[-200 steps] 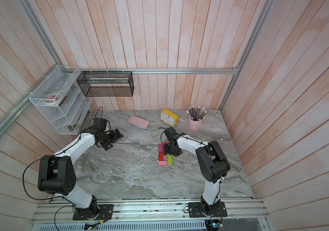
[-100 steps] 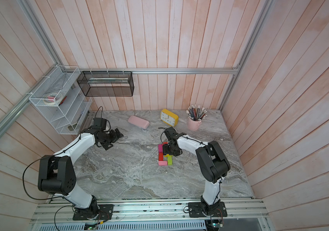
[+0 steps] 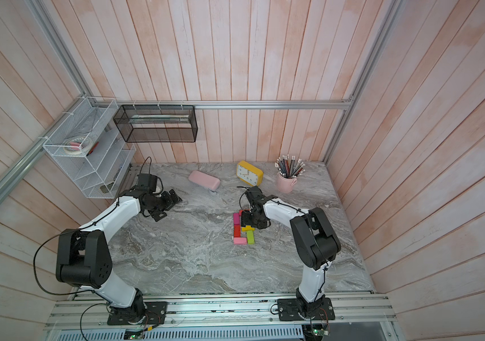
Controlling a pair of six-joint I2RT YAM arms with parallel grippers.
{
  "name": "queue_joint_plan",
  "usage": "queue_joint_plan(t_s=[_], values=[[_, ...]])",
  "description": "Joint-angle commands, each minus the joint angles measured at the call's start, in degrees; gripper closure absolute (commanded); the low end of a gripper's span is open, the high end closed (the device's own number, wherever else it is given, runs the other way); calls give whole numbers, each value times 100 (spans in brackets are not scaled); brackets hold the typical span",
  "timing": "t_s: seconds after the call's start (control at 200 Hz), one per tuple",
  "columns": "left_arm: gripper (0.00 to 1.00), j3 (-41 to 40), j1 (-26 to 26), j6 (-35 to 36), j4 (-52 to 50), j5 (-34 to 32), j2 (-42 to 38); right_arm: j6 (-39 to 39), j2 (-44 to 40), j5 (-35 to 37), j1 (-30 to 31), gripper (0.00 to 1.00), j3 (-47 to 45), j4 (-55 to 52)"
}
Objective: Assemble the number 6 with building blocks
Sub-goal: Assemble the building block at the center of the board, then adjust the building block at the center of the board.
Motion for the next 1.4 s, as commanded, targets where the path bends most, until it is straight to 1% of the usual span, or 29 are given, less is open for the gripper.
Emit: queue_joint_plan(t_s=[0.0,0.315,0.745,0.89,1.02,1.11,1.245,1.395], values=[[2,1,-32,86,2,-21,94,150,-218,-348,-104,27,-157,180],[2,-77,-32,91,32,-23,54,183,-275,-950,-195,28,-282,310],[2,-149,-39,100,57,-10,0,308,-432,-1082,-241,28,-415,438],[2,-176,-32,100,79,5,-21,373,-540,-827,-249,28,-480,417],[2,-207,-32,109,85,-1,-42,507,-709,-308,-282,28,-545,235],[2,-226,-32,126,86,1,-65,608,-842,-264,-308,28,-625,137],[2,-253,-32,135,97,4,-74,745,-908,-597,-346,28,-772,1],[2,-255,-32,153,111,21,-67,1061,-1083,-1210,-384,27,-1157,343]])
